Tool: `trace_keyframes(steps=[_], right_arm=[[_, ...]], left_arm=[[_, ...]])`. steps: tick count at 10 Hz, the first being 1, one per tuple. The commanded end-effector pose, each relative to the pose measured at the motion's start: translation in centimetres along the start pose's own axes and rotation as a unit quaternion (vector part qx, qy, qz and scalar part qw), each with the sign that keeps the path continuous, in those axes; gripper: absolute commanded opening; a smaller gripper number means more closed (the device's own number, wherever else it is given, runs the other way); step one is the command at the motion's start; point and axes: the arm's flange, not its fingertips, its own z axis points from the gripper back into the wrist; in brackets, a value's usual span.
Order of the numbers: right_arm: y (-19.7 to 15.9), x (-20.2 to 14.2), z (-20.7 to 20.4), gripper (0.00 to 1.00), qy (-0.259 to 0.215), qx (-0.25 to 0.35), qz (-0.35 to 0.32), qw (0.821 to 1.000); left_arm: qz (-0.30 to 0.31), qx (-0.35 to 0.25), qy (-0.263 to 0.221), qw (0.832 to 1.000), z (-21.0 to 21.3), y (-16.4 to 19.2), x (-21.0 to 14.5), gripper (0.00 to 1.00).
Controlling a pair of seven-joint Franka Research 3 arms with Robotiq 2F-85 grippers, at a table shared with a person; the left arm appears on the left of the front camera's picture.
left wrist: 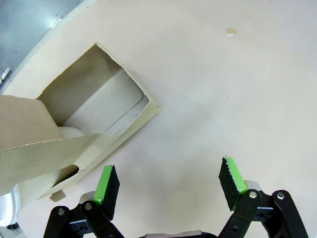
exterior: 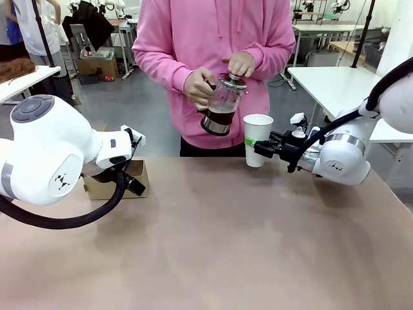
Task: Pour a drink into a cup and package it in a carrier.
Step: When a person places the Paper Cup Lid on the 600 ml Paper Cup , lift the 600 ml Paper Cup.
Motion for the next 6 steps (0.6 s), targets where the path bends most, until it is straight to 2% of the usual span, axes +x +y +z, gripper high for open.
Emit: trace_keyframes(steps=[1,6], right_arm=[[0.10,0.07,-0.29,0.80,0.000,-0.010,-0.002,1.000],[0.10,0.07,-0.29,0.80,0.000,-0.010,-0.002,1.000]], left_arm=[[0.000,-0.001,-0.001,1.000,0.04,-0.01,0.00,1.00],[0.000,-0.001,-0.001,1.000,0.04,-0.01,0.00,1.00]])
